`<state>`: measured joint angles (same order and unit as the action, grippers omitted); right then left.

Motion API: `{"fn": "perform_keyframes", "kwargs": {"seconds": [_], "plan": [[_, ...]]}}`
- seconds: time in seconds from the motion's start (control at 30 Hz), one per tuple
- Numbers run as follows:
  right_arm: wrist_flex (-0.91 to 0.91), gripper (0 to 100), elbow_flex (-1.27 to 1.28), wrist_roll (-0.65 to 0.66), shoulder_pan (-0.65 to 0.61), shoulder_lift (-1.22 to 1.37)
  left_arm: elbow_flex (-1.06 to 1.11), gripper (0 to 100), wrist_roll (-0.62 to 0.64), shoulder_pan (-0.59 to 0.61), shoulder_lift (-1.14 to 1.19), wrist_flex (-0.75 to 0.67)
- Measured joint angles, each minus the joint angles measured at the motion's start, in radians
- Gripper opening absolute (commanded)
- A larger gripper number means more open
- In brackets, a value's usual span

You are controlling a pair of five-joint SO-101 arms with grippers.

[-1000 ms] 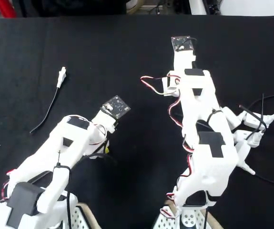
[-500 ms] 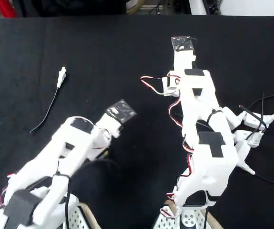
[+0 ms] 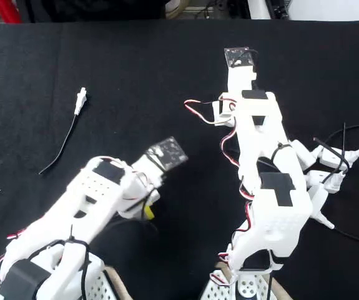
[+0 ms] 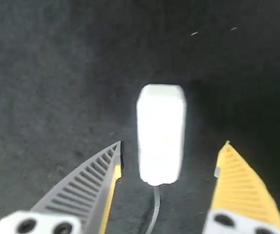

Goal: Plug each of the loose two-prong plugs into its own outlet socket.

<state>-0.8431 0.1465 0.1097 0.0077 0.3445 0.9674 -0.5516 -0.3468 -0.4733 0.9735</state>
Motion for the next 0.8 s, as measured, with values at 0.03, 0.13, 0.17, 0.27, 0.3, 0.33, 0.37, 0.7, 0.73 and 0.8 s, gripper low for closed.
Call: {"fn": "perform_keyframes", "kwargs": {"seconds": [0.03,0.13,0.17,0.27,0.3,0.33,0.37,0.7,0.73,0.8], "plan": [[0.0,1.2,0.0,0.0,0.0,0.0,0.0,31,-0.015,0.018,0.0,0.0],[0.0,1.2,0.0,0.0,0.0,0.0,0.0,31,-0.061,0.058,0.0,0.0],[0.0,1.2,0.0,0.0,0.0,0.0,0.0,31,-0.071,0.069,0.0,0.0],[0.0,1.2,0.0,0.0,0.0,0.0,-0.011,31,-0.083,0.077,0.0,0.0],[0.0,1.2,0.0,0.0,0.0,0.0,-0.023,31,-0.086,0.084,0.0,0.0],[0.0,1.2,0.0,0.0,0.0,0.0,-0.035,31,-0.087,0.098,0.0,0.0],[0.0,1.2,0.0,0.0,0.0,0.0,-0.051,31,-0.089,0.109,0.0,0.0],[0.0,1.2,0.0,0.0,0.0,0.0,-0.107,31,-0.091,0.224,-0.002,-0.101],[0.0,1.2,0.0,0.0,0.0,0.0,-0.107,31,-0.091,0.23,-0.002,-0.101],[0.0,1.2,0.0,0.0,0.0,0.0,-0.106,31,-0.089,0.235,-0.002,-0.091]]}}
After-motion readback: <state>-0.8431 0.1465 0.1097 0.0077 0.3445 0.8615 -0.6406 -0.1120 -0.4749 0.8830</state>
